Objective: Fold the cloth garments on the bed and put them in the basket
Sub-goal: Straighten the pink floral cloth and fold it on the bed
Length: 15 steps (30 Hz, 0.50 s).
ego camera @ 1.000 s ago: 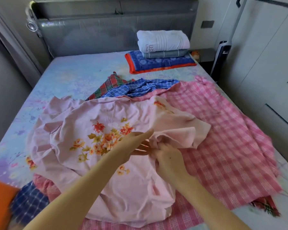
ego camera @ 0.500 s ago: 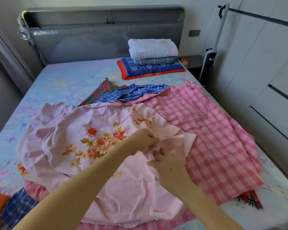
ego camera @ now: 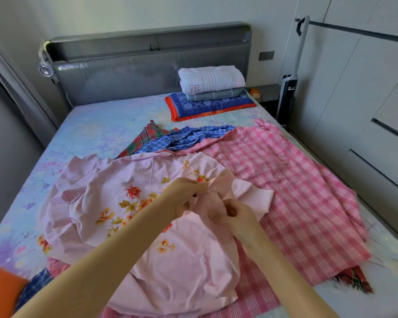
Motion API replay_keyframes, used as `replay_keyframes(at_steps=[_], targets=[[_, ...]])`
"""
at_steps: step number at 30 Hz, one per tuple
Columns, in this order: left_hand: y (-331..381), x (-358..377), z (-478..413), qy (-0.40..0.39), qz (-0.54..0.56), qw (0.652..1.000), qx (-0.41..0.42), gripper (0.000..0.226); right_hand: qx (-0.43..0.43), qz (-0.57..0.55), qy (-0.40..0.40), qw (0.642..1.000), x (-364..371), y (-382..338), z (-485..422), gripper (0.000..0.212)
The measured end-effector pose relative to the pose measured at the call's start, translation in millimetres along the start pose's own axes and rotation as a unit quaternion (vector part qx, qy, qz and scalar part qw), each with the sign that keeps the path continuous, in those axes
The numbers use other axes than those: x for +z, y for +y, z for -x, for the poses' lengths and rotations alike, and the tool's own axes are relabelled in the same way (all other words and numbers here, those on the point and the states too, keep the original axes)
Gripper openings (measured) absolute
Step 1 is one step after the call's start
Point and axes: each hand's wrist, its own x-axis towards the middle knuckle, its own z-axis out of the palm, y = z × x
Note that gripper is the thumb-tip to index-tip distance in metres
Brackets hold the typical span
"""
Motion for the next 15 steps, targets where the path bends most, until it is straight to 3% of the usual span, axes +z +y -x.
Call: replay_keyframes(at_steps=[3, 6, 10, 12, 15], targets=[[-3.5, -1.7, -3.9, 0.011, 0.024, 0.999, -0.042, 0.019, -0.063, 0.086, 0.066, 0.992, 7.9, -8.6, 5.8, 0.009], [-7.7, 2.8, -5.4, 0.000, 0.044, 0.996, -0.074, 0.024, -0.111, 0.203, 0.132, 0.964, 12.7, -16.8, 1.1, 0.018], [-5.3, 8.0, -5.1, -0.001, 0.047, 0.996, -0.076, 0.019, -0.116, 0.213, 0.149, 0.959, 12.7, -16.4, -17.8, 0.018], [1.2, 3.3, -3.0, 0.010, 0.051, 0.996, -0.079, 0.004, -0.143, 0.205, 0.158, 0.955, 12.5, -17.2, -22.9, 0.013], [-0.6, -21.9, -11.8, 0.033, 0.032, 0.997, -0.064, 0.007, -0.195, 0.230, 0.165, 0.939, 16.4, -30.3, -30.8, 0.008]])
